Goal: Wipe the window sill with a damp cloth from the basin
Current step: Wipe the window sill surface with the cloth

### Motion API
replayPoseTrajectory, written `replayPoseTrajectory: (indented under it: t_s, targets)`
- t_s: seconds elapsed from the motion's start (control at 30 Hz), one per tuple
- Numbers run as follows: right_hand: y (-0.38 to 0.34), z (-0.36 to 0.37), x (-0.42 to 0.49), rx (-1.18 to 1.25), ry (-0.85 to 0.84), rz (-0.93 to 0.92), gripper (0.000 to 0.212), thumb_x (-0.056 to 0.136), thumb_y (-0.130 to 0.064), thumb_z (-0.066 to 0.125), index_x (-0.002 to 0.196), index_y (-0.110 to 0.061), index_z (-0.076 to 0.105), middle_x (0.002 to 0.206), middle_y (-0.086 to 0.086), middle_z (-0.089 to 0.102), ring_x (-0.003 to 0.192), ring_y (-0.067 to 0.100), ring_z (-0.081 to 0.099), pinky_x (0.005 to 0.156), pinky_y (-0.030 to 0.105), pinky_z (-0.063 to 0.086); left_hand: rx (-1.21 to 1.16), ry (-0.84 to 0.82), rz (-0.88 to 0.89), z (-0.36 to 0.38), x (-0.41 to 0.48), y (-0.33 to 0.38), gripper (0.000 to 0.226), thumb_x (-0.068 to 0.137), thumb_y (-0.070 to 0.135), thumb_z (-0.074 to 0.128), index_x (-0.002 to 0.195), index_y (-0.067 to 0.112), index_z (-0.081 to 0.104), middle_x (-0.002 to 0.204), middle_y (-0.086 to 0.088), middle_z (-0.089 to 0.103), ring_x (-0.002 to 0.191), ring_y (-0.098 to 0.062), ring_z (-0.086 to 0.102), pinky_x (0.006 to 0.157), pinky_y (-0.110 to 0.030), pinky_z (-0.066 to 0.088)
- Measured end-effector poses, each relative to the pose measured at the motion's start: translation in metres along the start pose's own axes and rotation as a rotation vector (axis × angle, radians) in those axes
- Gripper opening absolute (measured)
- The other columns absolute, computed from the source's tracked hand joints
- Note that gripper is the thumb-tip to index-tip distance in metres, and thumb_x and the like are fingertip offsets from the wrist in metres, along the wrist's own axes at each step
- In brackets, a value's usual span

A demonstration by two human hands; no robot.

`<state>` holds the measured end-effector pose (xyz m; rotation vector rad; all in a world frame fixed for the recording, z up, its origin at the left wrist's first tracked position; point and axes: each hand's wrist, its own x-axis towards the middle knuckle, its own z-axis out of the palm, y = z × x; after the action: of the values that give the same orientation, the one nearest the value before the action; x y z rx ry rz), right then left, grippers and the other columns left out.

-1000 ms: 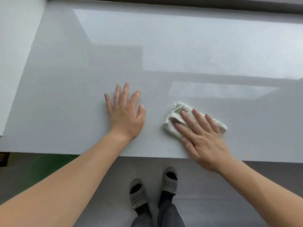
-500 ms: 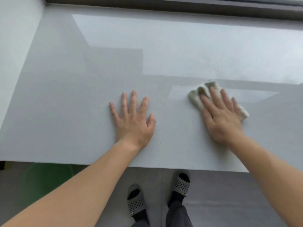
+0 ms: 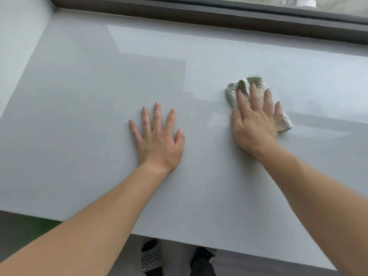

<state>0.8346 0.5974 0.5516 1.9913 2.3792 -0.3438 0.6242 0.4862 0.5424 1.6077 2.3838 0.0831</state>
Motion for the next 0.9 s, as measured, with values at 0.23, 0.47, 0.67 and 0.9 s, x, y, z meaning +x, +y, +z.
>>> replayPoseTrajectory:
  t_s: [0.23, 0.47, 0.67, 0.9]
  targets:
    - [0.008, 0.001, -0.016, -0.083, -0.084, -0.643, 0.053, 0.102, -0.052, 0.024, 0.153, -0.044, 0.028, 0.167, -0.012, 0.015, 0.155, 0.024, 0.005, 0.123, 0.05, 0.005, 0.07, 0.044, -0.032, 0.003, -0.001, 0.005, 0.066, 0.092, 0.056, 0.017, 0.156, 0.039, 0.01, 0.167, 0.0, -0.004, 0.152, -0.025, -0.012, 0.118, -0.061, -0.006]
    - [-0.021, -0.007, 0.066, 0.017, -0.015, -0.143, 0.058, 0.101, -0.049, 0.015, 0.158, -0.039, 0.013, 0.169, -0.008, -0.004, 0.154, 0.026, -0.013, 0.121, 0.053, -0.01, 0.058, 0.041, -0.043, 0.002, -0.001, 0.006, 0.066, 0.092, 0.055, 0.018, 0.155, 0.037, 0.015, 0.167, 0.0, 0.0, 0.153, -0.026, -0.01, 0.119, -0.06, -0.005]
    - [-0.001, -0.011, 0.07, -0.083, -0.106, -0.641, 0.054, 0.101, -0.053, 0.018, 0.155, -0.047, 0.021, 0.167, -0.014, 0.009, 0.155, 0.022, 0.0, 0.123, 0.048, 0.0, 0.007, 0.035, -0.029, 0.0, 0.0, 0.007, 0.065, 0.09, 0.053, 0.028, 0.151, 0.032, 0.032, 0.165, -0.005, 0.016, 0.153, -0.03, 0.003, 0.117, -0.065, -0.004]
    - [-0.022, -0.018, 0.147, 0.012, -0.016, -0.108, 0.055, 0.103, -0.048, 0.014, 0.158, -0.041, 0.011, 0.169, -0.008, -0.004, 0.154, 0.027, -0.011, 0.121, 0.053, -0.01, -0.327, 0.097, -0.003, -0.031, 0.061, 0.049, 0.054, 0.09, 0.043, 0.036, 0.14, 0.025, 0.043, 0.163, -0.007, 0.016, 0.152, -0.021, -0.002, 0.12, -0.049, -0.013]
